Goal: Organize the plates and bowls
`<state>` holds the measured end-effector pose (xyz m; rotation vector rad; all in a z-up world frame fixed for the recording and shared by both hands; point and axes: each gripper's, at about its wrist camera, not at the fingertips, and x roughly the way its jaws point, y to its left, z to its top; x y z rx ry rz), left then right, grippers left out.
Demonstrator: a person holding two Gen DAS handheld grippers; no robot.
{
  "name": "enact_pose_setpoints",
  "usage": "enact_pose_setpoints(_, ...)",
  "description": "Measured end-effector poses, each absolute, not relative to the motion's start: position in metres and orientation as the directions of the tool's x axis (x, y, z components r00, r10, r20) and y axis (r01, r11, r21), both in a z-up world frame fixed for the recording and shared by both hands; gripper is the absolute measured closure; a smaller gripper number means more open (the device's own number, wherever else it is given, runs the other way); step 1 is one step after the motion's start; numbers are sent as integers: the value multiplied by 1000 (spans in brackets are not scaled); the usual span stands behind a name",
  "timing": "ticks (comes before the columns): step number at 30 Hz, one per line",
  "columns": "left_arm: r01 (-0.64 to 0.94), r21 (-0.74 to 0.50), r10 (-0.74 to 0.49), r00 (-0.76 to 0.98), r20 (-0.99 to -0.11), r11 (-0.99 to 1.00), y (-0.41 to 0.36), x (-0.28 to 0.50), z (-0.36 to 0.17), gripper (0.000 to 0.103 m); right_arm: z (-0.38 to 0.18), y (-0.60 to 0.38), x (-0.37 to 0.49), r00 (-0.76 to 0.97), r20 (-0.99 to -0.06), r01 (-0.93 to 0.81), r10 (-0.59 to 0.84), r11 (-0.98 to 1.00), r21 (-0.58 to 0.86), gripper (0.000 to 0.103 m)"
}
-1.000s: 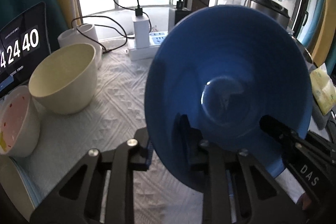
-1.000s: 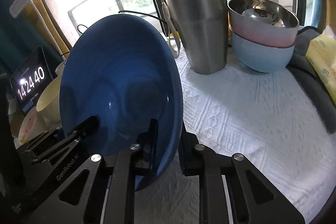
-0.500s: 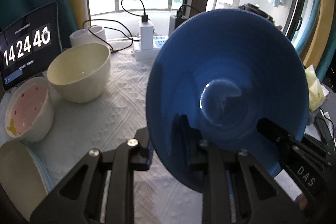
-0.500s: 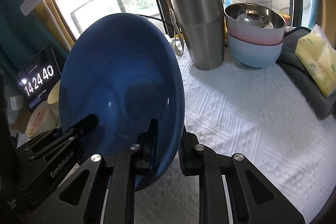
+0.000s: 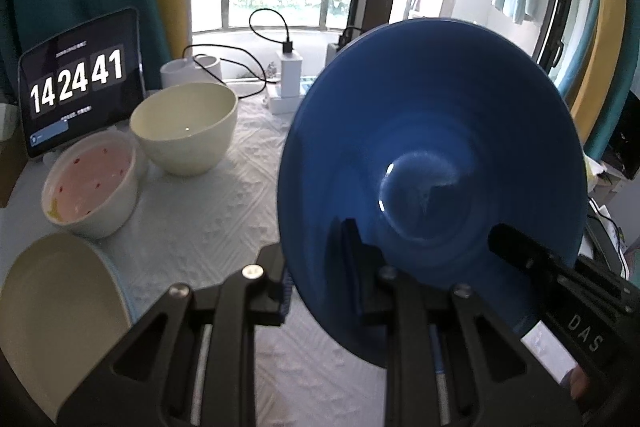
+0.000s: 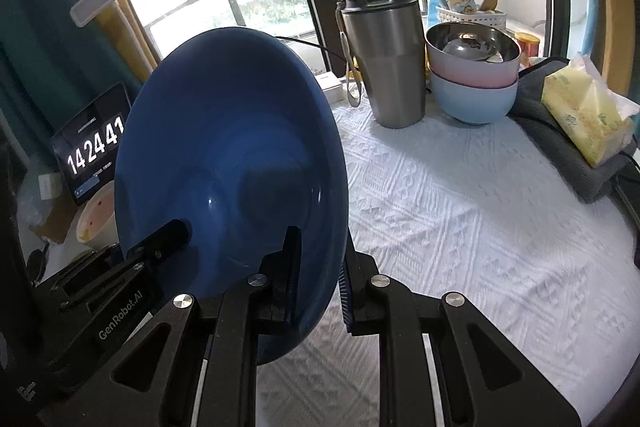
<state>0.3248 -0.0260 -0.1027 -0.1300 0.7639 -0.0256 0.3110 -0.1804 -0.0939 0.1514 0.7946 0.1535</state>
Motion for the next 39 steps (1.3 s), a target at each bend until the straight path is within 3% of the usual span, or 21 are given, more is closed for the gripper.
enact_pose_setpoints(39,-99,-109,7,774,-633,989,12,204,-95,81,-97,-137,207,633,-734,-119,247,968,222,84)
